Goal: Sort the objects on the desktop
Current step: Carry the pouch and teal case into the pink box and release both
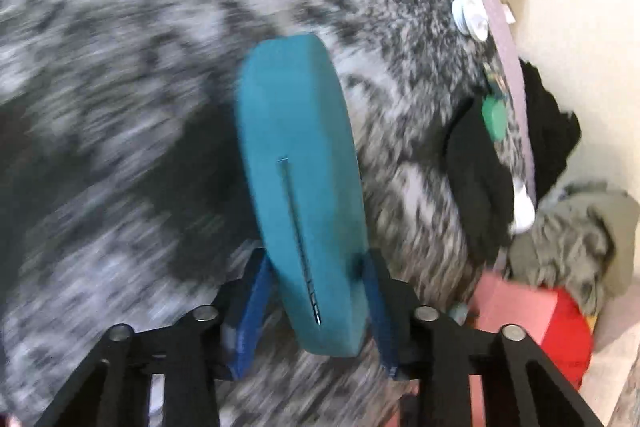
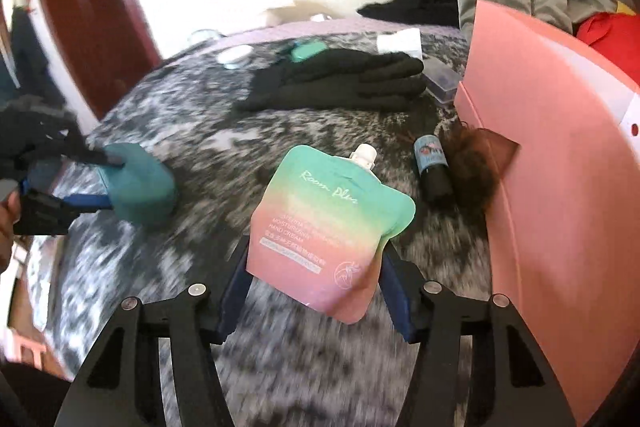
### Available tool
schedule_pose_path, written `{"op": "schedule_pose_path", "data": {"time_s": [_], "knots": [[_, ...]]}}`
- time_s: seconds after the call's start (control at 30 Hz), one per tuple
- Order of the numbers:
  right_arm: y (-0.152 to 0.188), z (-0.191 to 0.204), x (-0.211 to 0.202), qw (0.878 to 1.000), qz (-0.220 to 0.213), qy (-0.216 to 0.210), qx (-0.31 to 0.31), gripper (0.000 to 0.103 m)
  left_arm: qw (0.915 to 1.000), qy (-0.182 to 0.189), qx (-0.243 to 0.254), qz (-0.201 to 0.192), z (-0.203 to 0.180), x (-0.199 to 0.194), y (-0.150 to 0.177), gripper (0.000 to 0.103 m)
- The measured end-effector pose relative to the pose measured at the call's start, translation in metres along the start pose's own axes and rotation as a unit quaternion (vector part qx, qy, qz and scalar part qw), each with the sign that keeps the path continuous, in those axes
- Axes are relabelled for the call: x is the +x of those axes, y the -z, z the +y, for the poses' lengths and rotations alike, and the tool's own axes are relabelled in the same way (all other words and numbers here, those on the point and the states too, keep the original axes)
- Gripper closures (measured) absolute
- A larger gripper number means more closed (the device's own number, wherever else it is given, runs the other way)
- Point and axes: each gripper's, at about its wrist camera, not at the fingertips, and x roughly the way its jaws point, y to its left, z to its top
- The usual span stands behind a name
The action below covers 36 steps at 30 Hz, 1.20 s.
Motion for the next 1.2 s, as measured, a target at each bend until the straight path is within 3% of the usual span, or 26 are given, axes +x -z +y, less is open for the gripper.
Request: {"op": "schedule_pose_path", "data": {"time_s": [0.1, 0.17, 0.23, 0.27, 0.33, 0.4, 0.47, 0.53, 0.63, 0.7, 0.77, 0.8, 0.83, 0.87, 0.97, 1.2], "knots": [[0.014, 0.013, -0.031, 1.000, -0.020, -0.001, -0.023, 0.041, 0.9988, -0.022, 0.042, -0.005, 0.002, -0.023, 0.010, 0.083], [0.019, 0.016, -0.044, 0.999, -0.027, -0.006, -0.028, 0.041, 0.9959, -0.054, 0.072, -0.007, -0.006, -0.021, 0.006, 0.081], [0.021, 0.015, -0.050, 0.999, -0.027, -0.011, -0.027, 0.041, 0.9903, -0.109, 0.086, -0.004, -0.013, -0.004, -0.004, 0.058], [0.022, 0.015, -0.053, 0.999, -0.027, -0.013, -0.026, 0.041, 0.9885, -0.126, 0.084, -0.002, -0.012, 0.003, -0.008, 0.056], [0.024, 0.010, -0.048, 1.000, -0.018, -0.017, -0.019, 0.041, 0.9889, -0.129, 0.073, 0.013, -0.004, 0.020, -0.012, 0.047], [0.026, 0.005, -0.042, 1.000, -0.009, -0.022, -0.012, 0.041, 0.9931, -0.105, 0.043, 0.030, 0.007, 0.023, -0.010, 0.045], [0.028, 0.000, -0.036, 1.000, -0.001, -0.028, -0.003, 0.041, 0.9931, -0.108, 0.036, 0.029, 0.016, 0.017, -0.002, 0.039], [0.029, -0.003, -0.029, 0.999, 0.003, -0.032, 0.000, 0.041, 0.9926, -0.116, 0.031, 0.021, 0.022, 0.016, 0.001, 0.015], [0.031, -0.005, -0.021, 0.999, 0.010, -0.041, 0.002, 0.040, 0.9914, -0.129, 0.022, 0.001, 0.027, 0.022, -0.005, 0.000], [0.033, -0.004, -0.016, 0.999, 0.014, -0.047, 0.001, 0.040, 0.9878, -0.151, 0.026, -0.025, 0.015, 0.032, -0.012, 0.000], [0.034, -0.004, -0.011, 0.998, 0.018, -0.052, 0.000, 0.040, 0.9819, -0.166, 0.065, -0.064, -0.003, 0.040, -0.014, 0.003], [0.035, -0.003, -0.011, 0.998, 0.018, -0.052, -0.002, 0.040, 0.9770, -0.179, 0.086, -0.078, -0.011, 0.041, -0.009, 0.009], [0.035, -0.003, -0.011, 0.999, 0.016, -0.051, -0.005, 0.041, 0.9711, -0.194, 0.107, -0.090, -0.019, 0.042, -0.003, 0.031], [0.034, -0.003, -0.014, 0.999, 0.012, -0.048, -0.008, 0.041, 0.9643, -0.208, 0.128, -0.102, -0.026, 0.043, 0.003, 0.032], [0.032, 0.000, -0.028, 0.999, -0.011, -0.042, -0.022, 0.042, 0.9741, -0.155, 0.148, -0.073, -0.026, 0.036, 0.031, 0.033], [0.041, 0.017, -0.092, 0.996, -0.066, -0.043, -0.049, 0.043, 0.9522, -0.134, 0.256, -0.098, -0.037, -0.025, 0.127, 0.035]]}}
